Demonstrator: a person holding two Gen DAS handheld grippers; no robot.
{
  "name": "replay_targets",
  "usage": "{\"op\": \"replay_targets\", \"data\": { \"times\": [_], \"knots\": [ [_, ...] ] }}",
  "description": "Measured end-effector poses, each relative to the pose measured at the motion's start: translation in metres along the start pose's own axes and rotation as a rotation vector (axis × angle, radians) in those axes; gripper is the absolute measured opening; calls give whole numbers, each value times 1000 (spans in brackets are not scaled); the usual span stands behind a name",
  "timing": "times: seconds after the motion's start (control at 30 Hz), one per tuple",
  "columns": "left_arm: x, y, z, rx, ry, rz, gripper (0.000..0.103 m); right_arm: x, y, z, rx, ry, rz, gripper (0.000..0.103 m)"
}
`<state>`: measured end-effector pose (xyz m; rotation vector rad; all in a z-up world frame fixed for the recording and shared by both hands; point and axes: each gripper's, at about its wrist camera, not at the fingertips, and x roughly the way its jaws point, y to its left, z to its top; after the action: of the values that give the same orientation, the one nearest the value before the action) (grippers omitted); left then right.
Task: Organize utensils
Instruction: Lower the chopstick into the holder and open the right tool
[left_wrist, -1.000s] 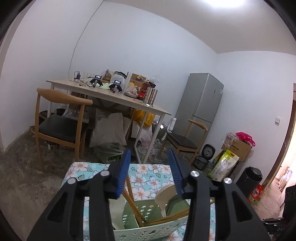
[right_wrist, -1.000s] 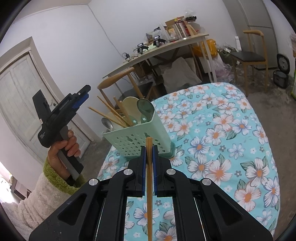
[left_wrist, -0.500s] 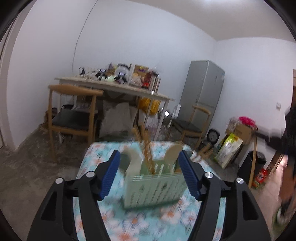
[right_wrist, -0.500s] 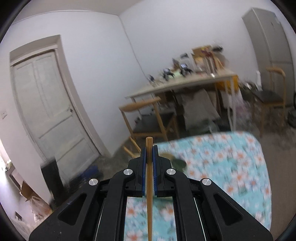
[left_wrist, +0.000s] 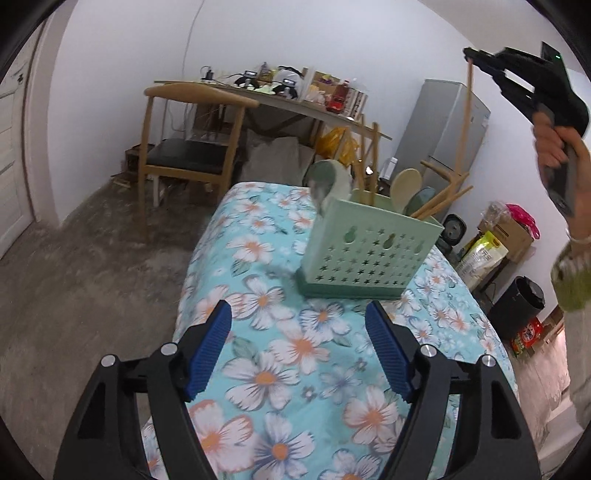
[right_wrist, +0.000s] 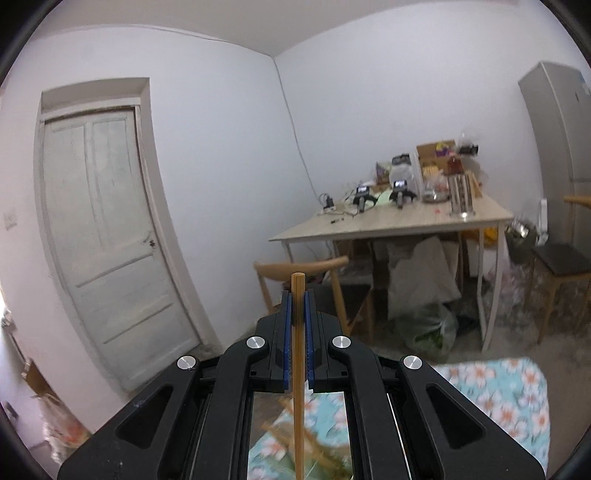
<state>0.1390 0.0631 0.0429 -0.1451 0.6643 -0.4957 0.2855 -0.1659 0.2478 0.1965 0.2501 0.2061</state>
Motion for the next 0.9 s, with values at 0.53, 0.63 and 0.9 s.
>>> {"op": "replay_targets", "data": {
  "times": [0.53, 0.63, 0.9],
  "knots": [
    [3, 14, -13, -32, 29, 30, 73, 47, 16, -47, -252, 5, -150, 5],
    [5, 12, -12, -32, 28, 27, 73, 45, 23, -50, -316, 0, -165, 5],
    [3, 6, -14, -28, 24, 17, 73, 39, 36, -54, -368, -11, -163, 5]
  ]
}}
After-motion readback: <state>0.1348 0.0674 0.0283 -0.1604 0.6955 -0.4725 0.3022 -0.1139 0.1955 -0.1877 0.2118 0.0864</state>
